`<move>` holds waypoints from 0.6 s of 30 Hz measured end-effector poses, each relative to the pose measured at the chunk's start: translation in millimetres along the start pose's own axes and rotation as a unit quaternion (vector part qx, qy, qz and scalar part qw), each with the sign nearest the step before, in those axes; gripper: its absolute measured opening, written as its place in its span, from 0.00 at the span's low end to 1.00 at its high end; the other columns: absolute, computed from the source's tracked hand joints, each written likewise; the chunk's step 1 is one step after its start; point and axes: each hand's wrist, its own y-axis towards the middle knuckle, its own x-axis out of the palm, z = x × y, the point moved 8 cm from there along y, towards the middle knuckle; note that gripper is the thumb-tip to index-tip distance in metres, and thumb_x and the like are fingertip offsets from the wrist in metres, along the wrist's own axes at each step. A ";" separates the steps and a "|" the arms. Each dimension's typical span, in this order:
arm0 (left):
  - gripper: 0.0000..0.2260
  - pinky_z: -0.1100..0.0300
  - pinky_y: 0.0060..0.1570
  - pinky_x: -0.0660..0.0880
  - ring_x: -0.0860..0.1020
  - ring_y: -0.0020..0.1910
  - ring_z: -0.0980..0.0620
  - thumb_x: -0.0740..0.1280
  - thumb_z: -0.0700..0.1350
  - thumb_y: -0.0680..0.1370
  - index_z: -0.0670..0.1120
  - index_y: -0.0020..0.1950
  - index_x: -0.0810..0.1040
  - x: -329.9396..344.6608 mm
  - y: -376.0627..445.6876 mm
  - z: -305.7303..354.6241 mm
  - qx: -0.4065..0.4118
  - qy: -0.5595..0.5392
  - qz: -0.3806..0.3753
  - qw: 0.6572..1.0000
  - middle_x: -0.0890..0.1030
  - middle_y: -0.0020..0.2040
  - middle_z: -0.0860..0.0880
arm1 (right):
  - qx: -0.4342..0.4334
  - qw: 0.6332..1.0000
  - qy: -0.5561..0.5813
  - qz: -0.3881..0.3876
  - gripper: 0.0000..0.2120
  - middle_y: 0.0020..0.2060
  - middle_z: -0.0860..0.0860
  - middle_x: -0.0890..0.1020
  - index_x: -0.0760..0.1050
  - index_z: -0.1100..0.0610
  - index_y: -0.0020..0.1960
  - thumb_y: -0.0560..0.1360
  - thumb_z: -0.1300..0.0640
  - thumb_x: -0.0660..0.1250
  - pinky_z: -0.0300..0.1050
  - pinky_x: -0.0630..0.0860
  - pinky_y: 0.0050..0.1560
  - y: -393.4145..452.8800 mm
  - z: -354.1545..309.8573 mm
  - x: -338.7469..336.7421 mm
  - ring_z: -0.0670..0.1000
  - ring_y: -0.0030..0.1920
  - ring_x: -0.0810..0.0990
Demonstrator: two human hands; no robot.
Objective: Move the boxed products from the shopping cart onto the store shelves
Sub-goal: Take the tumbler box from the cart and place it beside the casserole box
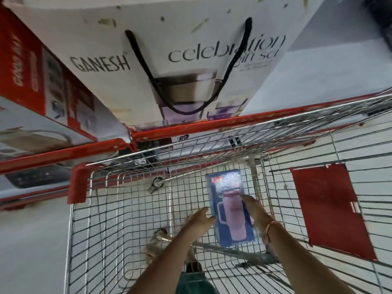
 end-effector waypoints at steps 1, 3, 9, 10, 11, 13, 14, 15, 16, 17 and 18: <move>0.27 0.46 0.65 0.70 0.72 0.66 0.43 0.64 0.56 0.74 0.50 0.70 0.65 -0.8 1.2 1.0 -0.004 -0.003 0.001 1.000 0.71 0.70 0.44 | -0.028 0.999 -0.009 -0.020 0.26 0.37 0.54 0.86 0.80 0.57 0.47 0.73 0.34 0.61 0.51 0.84 0.36 -21.0 -25.8 18.1 0.57 0.37 0.85; 0.21 0.46 0.62 0.73 0.76 0.61 0.45 0.64 0.51 0.75 0.50 0.67 0.69 -3.5 -2.4 6.5 -0.004 -0.036 0.003 0.999 0.77 0.64 0.44 | -0.050 0.997 -0.051 -0.014 0.33 0.43 0.56 0.86 0.77 0.55 0.51 0.68 0.27 0.57 0.59 0.84 0.43 -114.0 -105.2 57.5 0.59 0.43 0.85; 0.18 0.58 0.43 0.78 0.77 0.49 0.49 0.66 0.36 0.74 0.43 0.63 0.70 -19.8 -31.3 9.2 0.024 -0.195 0.046 0.980 0.77 0.51 0.49 | -0.073 0.995 -0.059 -0.014 0.18 0.52 0.55 0.82 0.71 0.55 0.63 0.78 0.46 0.59 0.50 0.79 0.46 -156.9 -113.9 75.2 0.57 0.50 0.80; 0.20 0.57 0.45 0.78 0.77 0.52 0.48 0.66 0.37 0.74 0.43 0.65 0.69 -26.7 -40.9 8.8 0.034 -0.196 0.069 0.978 0.76 0.55 0.48 | -0.080 0.995 -0.057 -0.015 0.17 0.51 0.54 0.81 0.70 0.54 0.64 0.78 0.47 0.60 0.49 0.78 0.43 -168.7 -117.4 78.7 0.56 0.48 0.80; 0.21 0.53 0.48 0.79 0.77 0.54 0.47 0.66 0.38 0.74 0.45 0.66 0.69 -35.0 -51.3 8.4 0.047 -0.183 0.096 0.977 0.76 0.59 0.48 | -0.078 0.995 -0.055 -0.014 0.17 0.51 0.53 0.80 0.70 0.52 0.64 0.79 0.47 0.59 0.48 0.78 0.41 -181.8 -119.6 78.8 0.55 0.48 0.79; 0.20 0.52 0.52 0.77 0.76 0.56 0.49 0.68 0.42 0.74 0.48 0.65 0.69 -53.2 -78.4 9.7 0.082 -0.156 0.153 0.973 0.75 0.61 0.49 | -0.083 0.995 -0.038 -0.035 0.17 0.55 0.52 0.79 0.69 0.50 0.65 0.79 0.47 0.59 0.53 0.80 0.44 -207.5 -122.6 83.2 0.57 0.51 0.79; 0.20 0.54 0.51 0.76 0.75 0.55 0.50 0.68 0.44 0.74 0.49 0.65 0.70 -62.2 -96.2 12.9 0.105 -0.147 0.175 0.968 0.74 0.59 0.52 | -0.096 0.994 -0.019 -0.042 0.17 0.58 0.53 0.79 0.70 0.50 0.66 0.79 0.47 0.59 0.57 0.80 0.47 -219.8 -125.2 84.3 0.58 0.55 0.79; 0.19 0.55 0.50 0.75 0.74 0.55 0.51 0.69 0.45 0.74 0.49 0.64 0.70 -70.6 -112.9 13.8 0.127 -0.148 0.192 0.962 0.73 0.56 0.55 | -0.110 0.993 0.005 -0.050 0.17 0.60 0.54 0.79 0.71 0.50 0.65 0.78 0.48 0.62 0.60 0.80 0.50 -240.3 -132.1 84.9 0.59 0.57 0.79; 0.18 0.54 0.50 0.75 0.75 0.54 0.51 0.70 0.44 0.73 0.49 0.62 0.70 -77.7 -134.0 17.3 0.153 -0.156 0.197 0.956 0.74 0.53 0.57 | -0.135 0.988 0.030 -0.063 0.19 0.60 0.55 0.80 0.72 0.51 0.65 0.75 0.47 0.65 0.63 0.79 0.53 -258.5 -138.4 86.5 0.59 0.57 0.79; 0.16 0.51 0.50 0.77 0.77 0.54 0.50 0.70 0.43 0.73 0.50 0.58 0.71 -84.1 -154.5 19.0 0.179 -0.175 0.197 0.948 0.76 0.50 0.57 | -0.153 0.985 0.041 -0.070 0.22 0.59 0.55 0.80 0.72 0.51 0.64 0.72 0.46 0.69 0.63 0.78 0.53 -277.2 -143.2 86.3 0.58 0.57 0.79; 0.14 0.50 0.48 0.79 0.78 0.54 0.48 0.70 0.40 0.73 0.52 0.54 0.72 -90.5 -175.2 18.1 0.199 -0.187 0.199 0.941 0.78 0.49 0.57 | -0.171 0.981 0.052 -0.072 0.24 0.58 0.55 0.80 0.72 0.51 0.64 0.70 0.46 0.71 0.62 0.79 0.52 -297.0 -148.2 85.8 0.57 0.56 0.79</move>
